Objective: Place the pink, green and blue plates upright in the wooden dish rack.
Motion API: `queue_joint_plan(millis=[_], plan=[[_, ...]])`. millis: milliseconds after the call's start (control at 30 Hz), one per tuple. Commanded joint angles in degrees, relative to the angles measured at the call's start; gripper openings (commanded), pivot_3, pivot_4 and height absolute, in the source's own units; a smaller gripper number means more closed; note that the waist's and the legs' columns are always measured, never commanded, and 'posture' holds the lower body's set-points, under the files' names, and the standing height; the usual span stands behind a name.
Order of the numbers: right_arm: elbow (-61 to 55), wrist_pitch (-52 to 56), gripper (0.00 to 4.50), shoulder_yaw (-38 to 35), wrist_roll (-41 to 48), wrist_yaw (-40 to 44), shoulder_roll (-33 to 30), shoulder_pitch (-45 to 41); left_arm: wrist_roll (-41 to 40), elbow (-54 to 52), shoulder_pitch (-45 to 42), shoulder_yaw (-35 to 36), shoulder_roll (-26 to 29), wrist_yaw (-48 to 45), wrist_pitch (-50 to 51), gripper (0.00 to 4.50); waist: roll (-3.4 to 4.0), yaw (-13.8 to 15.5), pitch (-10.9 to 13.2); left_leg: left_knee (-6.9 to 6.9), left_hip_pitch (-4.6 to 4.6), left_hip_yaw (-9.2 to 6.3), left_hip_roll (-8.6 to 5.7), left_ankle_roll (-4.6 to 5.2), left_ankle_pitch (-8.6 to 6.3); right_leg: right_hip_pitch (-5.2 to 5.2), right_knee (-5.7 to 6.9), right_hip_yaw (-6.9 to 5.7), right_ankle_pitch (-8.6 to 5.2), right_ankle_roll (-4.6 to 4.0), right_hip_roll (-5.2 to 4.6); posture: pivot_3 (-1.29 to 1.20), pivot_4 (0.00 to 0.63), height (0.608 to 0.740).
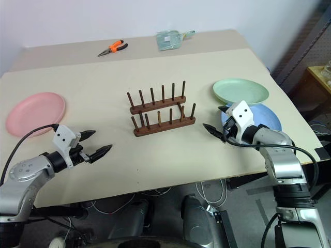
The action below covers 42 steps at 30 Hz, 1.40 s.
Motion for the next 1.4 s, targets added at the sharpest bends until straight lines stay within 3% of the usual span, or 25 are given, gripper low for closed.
queue_joint_plan(millis=[33,367,600,700,800,900,1100,1233,1400], plan=[[-1.1,-2.0,4.48,0.1,-0.7,-0.8,0.9,-1.5,0.1,-1.2,0.0,-0.3,0.3,-0.4,-0.4,4.50,0.00,0.0,0.0,0.00,0.00,0.00,0.00,0.00,0.00,0.00,0.00,0.00,0.00,0.00,0.00,0.00,0.150,0.739],[-2.0,-0.8,4.48,1.2,-1.0,-1.2,2.5,-2.0,1.2,3.3,-4.9,-5.6,0.4,-4.2,-1.3,4.50,0.00,0.1,0.0,0.02,0.00,0.00,-0.01,0.00,0.00,0.01,0.00,-0.01,0.00,0.00,0.00,0.00,0.150,0.739],[-6.2,-1.1,4.48,0.6,-3.6,-5.8,3.4,1.6,6.1,16.0,-17.8,-15.9,-3.4,-8.3,-3.8,4.50,-0.01,0.1,0.0,0.04,-0.01,0.03,-0.05,0.00,0.00,0.02,0.01,0.00,0.11,0.18,-0.01,0.00,0.150,0.739],[-8.2,-1.2,4.48,-0.5,-4.1,-7.2,2.9,4.2,8.7,24.2,-26.6,-21.7,-8.3,-10.4,-4.2,4.50,0.05,0.8,0.0,0.07,0.00,0.05,-0.09,0.00,0.01,0.06,0.03,-0.03,0.12,0.19,-0.01,0.00,0.150,0.739],[-10.2,-0.6,4.48,-1.0,-4.1,-8.2,2.9,5.7,10.6,28.5,-29.6,-23.7,-9.8,-12.0,-6.2,4.50,0.05,0.9,0.0,0.19,-0.01,0.18,-0.09,0.00,0.00,0.11,0.03,-0.03,0.12,0.20,-0.02,0.00,0.150,0.739],[-11.0,-0.6,4.50,-1.6,-4.6,-8.8,2.6,7.5,12.5,32.4,-31.7,-24.6,-11.4,-11.8,-8.9,3.74,0.06,0.9,-0.1,0.19,0.01,0.20,-0.06,0.04,-0.02,0.11,0.03,-0.01,0.12,0.20,0.00,0.00,0.150,0.739],[-11.6,-0.7,4.50,-1.7,-5.0,-9.1,2.5,8.2,15.3,31.9,-29.9,-26.5,-9.9,-14.5,-13.8,0.81,0.06,1.0,-0.1,0.19,0.01,0.22,-0.06,0.04,-0.02,0.11,0.02,0.02,0.12,0.20,-0.02,0.00,0.150,0.739],[-11.6,-0.7,4.50,-1.7,-5.1,-9.0,2.3,8.3,13.7,29.8,-28.2,-25.3,-8.3,-17.4,-15.4,0.78,0.10,0.8,-0.1,0.18,0.03,0.21,-0.04,0.05,-0.03,0.11,0.03,0.02,0.10,0.18,-0.01,0.00,0.150,0.739],[-9.1,-1.9,4.50,-2.1,-5.6,-8.2,1.2,7.6,11.6,24.9,-25.3,-23.9,-1.6,-25.3,-18.6,0.78,0.10,0.0,-0.1,0.16,0.02,0.20,-0.03,0.06,-0.03,0.09,0.03,0.02,0.01,0.03,-0.01,0.00,0.150,0.739]])
